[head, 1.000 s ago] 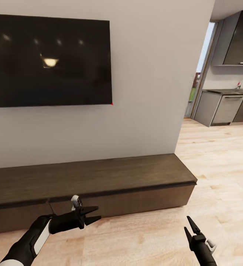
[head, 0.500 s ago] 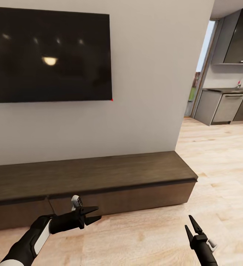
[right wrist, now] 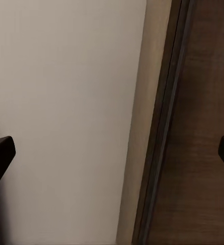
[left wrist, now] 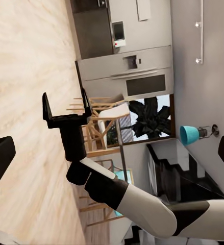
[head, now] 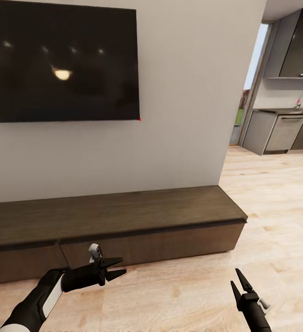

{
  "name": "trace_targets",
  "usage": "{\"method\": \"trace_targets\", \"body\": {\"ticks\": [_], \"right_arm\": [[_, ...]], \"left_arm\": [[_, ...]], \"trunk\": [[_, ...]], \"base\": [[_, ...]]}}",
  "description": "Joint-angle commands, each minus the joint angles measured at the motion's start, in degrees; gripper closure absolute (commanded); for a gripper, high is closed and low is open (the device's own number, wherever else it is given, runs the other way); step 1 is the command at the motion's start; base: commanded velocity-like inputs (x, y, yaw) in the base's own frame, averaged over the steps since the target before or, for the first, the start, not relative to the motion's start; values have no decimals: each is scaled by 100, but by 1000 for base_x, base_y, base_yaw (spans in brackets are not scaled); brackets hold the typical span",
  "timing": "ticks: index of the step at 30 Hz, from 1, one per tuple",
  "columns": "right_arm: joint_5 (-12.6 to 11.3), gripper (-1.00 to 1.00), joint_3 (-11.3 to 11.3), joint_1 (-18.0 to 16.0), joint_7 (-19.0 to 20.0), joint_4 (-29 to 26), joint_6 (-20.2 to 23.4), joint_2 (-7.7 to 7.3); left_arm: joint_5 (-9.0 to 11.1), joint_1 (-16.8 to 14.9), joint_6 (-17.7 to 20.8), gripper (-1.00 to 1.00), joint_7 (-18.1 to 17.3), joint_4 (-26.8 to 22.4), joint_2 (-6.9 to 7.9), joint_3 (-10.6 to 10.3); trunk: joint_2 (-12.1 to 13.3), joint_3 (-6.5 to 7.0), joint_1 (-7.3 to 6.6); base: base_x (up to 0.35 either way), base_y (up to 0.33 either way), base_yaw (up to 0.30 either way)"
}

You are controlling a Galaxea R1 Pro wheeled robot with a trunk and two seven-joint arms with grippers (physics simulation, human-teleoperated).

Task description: Place each of the two pumpkins and all three candles from the living room inside a cabinet in the living room (use any cabinet), then make sure every cabinet is closed, and position the cauldron so it is next to a table in the living room.

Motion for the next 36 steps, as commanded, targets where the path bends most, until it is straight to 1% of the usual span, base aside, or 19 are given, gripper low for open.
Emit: {"method": "trace_targets", "body": {"ticks": [1,9,11,12,13,14,17,19,21,36], "right_arm": [[-40,-100,-4,-4,16,3,56,0],[-40,-100,1,-4,12,3,32,0],[-40,-100,3,-4,9,3,23,0],[-40,-100,4,-4,8,3,21,0],[-40,-100,4,-4,8,3,20,0],[-40,-100,4,-4,7,3,18,0],[-40,-100,5,-4,7,3,17,0],[-40,-100,5,-4,7,3,17,0],[-40,-100,5,-4,7,3,17,0],[-40,-100,5,-4,7,7,8,0]], "left_arm": [[20,-3,60,-100,-11,0,4,-12],[16,-3,67,-100,-11,-42,2,-24],[13,1,67,-100,-11,-251,-4,-97],[13,6,67,-100,-11,-435,-6,-150],[12,16,68,-100,-9,-654,-9,-199],[12,56,71,-100,-6,-1003,-11,-245],[26,228,82,-100,4,-1646,-13,-280],[43,289,84,-100,9,-1881,-13,-288],[52,320,86,-100,19,-2000,-15,-292],[72,331,86,-100,16,-2027,-14,-284]], "trunk": [[-44,-24,22],[-365,-167,197],[-445,-203,241],[-485,-221,263],[-525,-239,285],[-565,-257,307],[-685,-311,373],[-766,-347,417],[-846,-383,461],[-1447,-652,790]], "base": [[0,0,0],[0,0,0],[0,0,0],[0,0,0],[0,0,0],[0,0,0],[0,0,0],[0,0,0],[0,0,0],[0,0,0]]}}
